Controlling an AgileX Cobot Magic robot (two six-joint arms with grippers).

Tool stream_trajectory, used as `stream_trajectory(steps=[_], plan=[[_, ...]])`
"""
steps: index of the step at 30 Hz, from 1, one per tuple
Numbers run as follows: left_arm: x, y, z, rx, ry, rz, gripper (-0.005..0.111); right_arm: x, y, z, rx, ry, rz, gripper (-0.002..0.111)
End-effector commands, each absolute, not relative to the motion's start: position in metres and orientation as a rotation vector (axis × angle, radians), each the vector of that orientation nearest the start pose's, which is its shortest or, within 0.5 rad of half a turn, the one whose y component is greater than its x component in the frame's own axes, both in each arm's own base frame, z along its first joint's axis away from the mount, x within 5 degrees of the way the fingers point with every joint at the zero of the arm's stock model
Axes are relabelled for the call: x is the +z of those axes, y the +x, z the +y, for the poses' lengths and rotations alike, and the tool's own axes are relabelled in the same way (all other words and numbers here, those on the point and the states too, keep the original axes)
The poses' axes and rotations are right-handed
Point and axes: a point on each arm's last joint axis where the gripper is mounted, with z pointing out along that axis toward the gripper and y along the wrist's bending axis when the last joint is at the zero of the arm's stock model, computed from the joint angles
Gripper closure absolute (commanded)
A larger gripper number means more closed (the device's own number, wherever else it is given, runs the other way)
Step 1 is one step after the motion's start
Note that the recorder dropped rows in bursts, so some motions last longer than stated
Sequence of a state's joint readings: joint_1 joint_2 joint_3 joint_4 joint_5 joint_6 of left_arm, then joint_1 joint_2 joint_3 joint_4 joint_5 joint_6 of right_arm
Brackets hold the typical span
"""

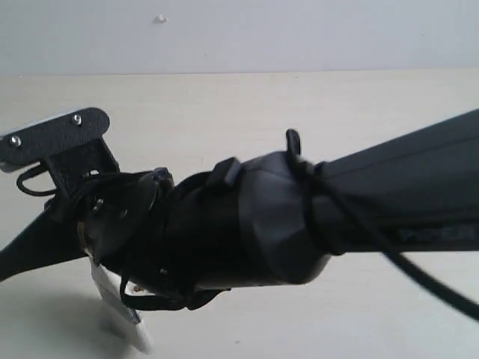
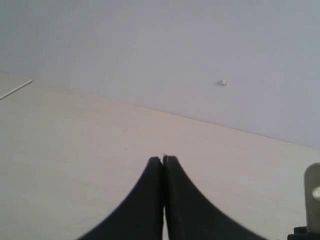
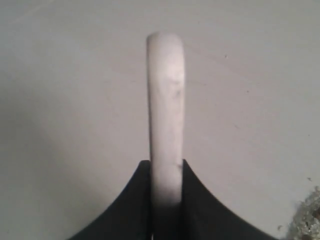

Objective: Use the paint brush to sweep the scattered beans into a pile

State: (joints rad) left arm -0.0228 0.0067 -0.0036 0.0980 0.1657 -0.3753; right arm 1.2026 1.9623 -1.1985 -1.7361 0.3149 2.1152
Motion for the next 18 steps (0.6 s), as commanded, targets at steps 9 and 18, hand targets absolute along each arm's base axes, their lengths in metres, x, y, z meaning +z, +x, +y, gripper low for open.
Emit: stream_trajectory(steps=[9,18], plan=[[0.198,0.056,0.0,-0.223,-0.218,1.636,0.107,0.157,0.203,0.373,0.334,-0.644,2.059,0.108],[0.198,0.056,0.0,-0.223,-0.218,1.636,0.107,0.157,0.244,0.347,0.263,-0.521,2.082,0.108]])
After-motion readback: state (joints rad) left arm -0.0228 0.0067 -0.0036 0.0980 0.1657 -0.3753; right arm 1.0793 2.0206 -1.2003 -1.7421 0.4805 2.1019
